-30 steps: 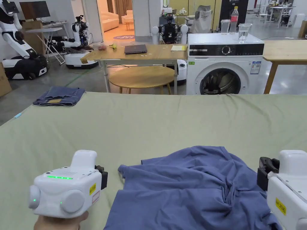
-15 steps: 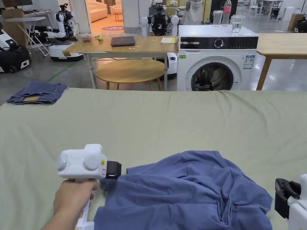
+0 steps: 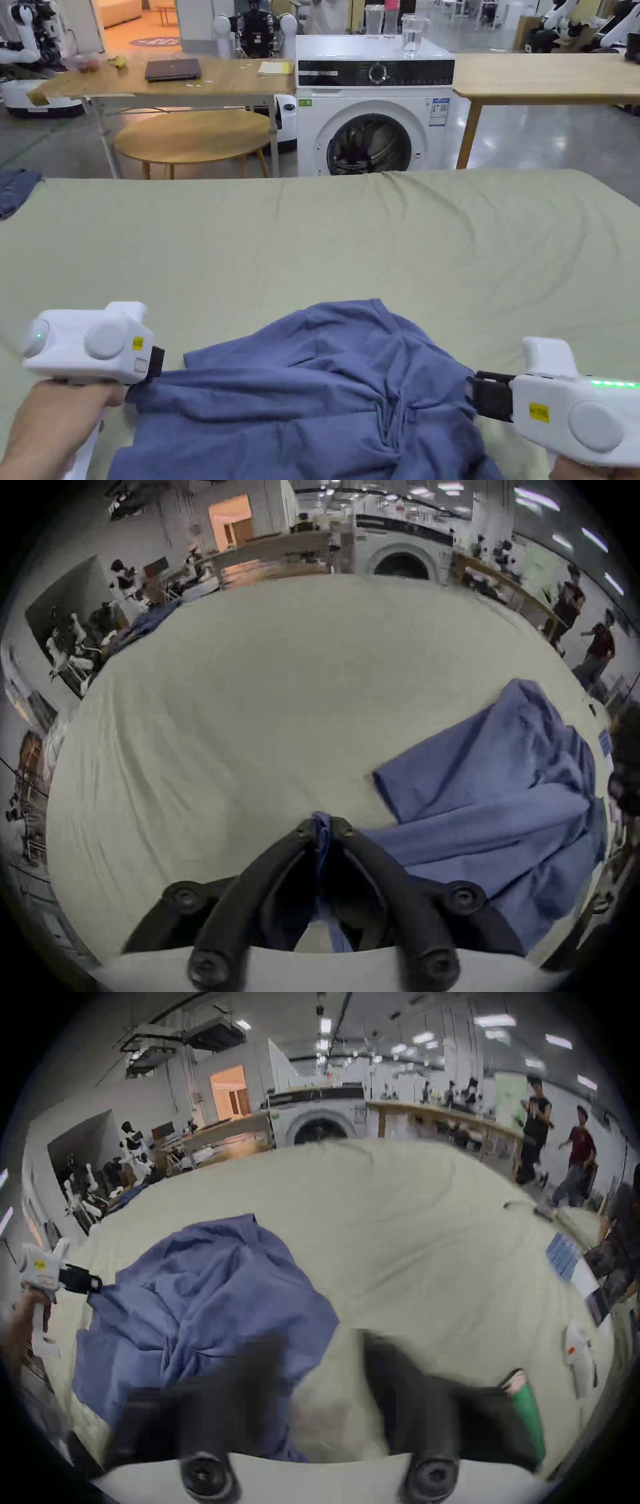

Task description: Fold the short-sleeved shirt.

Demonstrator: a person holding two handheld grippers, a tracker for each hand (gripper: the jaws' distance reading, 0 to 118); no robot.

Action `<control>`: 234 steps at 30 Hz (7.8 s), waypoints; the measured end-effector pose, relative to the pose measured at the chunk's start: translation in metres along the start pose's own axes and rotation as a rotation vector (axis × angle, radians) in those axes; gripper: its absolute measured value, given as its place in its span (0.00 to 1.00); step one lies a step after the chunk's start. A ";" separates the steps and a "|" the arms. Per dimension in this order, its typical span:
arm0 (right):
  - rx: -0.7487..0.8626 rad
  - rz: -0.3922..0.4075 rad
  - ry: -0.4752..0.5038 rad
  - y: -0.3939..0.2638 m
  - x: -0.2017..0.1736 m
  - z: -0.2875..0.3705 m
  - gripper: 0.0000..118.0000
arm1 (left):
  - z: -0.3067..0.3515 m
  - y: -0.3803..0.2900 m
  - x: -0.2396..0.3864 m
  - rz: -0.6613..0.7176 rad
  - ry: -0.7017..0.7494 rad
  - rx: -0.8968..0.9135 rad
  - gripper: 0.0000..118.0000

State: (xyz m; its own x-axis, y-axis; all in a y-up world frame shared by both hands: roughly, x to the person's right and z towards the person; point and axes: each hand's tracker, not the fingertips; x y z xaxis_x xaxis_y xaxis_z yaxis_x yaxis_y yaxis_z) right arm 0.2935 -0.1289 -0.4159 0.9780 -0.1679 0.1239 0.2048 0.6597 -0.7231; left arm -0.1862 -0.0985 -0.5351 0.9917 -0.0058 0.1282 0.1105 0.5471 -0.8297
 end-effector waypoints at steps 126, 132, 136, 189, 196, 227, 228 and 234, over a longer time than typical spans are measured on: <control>0.366 0.349 0.117 -0.068 -0.179 0.102 0.00 | 0.072 -0.242 -0.104 0.066 0.000 0.086 0.81; 0.339 0.321 0.070 -0.060 -0.150 0.086 0.00 | 0.063 -0.249 -0.073 -0.105 0.075 0.077 0.40; 0.310 0.291 0.048 -0.047 -0.127 0.073 0.00 | 0.064 -0.246 -0.064 -0.141 0.052 0.065 0.23; 0.823 0.315 0.030 0.271 -0.119 0.260 0.00 | 0.256 0.111 -0.073 0.021 0.138 0.684 0.01; 0.947 0.237 0.037 0.326 -0.131 0.292 0.00 | 0.316 0.183 -0.064 0.014 0.211 0.787 0.01; 0.679 0.275 0.032 0.054 -0.053 0.243 0.00 | 0.228 -0.060 -0.044 -0.013 0.112 0.600 0.01; 0.644 0.274 0.038 0.027 -0.048 0.239 0.00 | 0.226 -0.085 -0.044 -0.006 0.096 0.585 0.01; 0.336 0.302 -0.021 -0.133 -0.027 0.180 0.00 | 0.179 -0.225 -0.052 0.072 0.053 0.378 0.01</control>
State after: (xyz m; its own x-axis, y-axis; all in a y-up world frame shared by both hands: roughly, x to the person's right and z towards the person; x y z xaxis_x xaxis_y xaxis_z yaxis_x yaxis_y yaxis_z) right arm 0.2470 -0.0800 -0.2011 0.9958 0.0817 -0.0425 -0.0921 0.8785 -0.4689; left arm -0.2738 -0.0716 -0.2584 0.9992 0.0059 0.0405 0.0185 0.8174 -0.5758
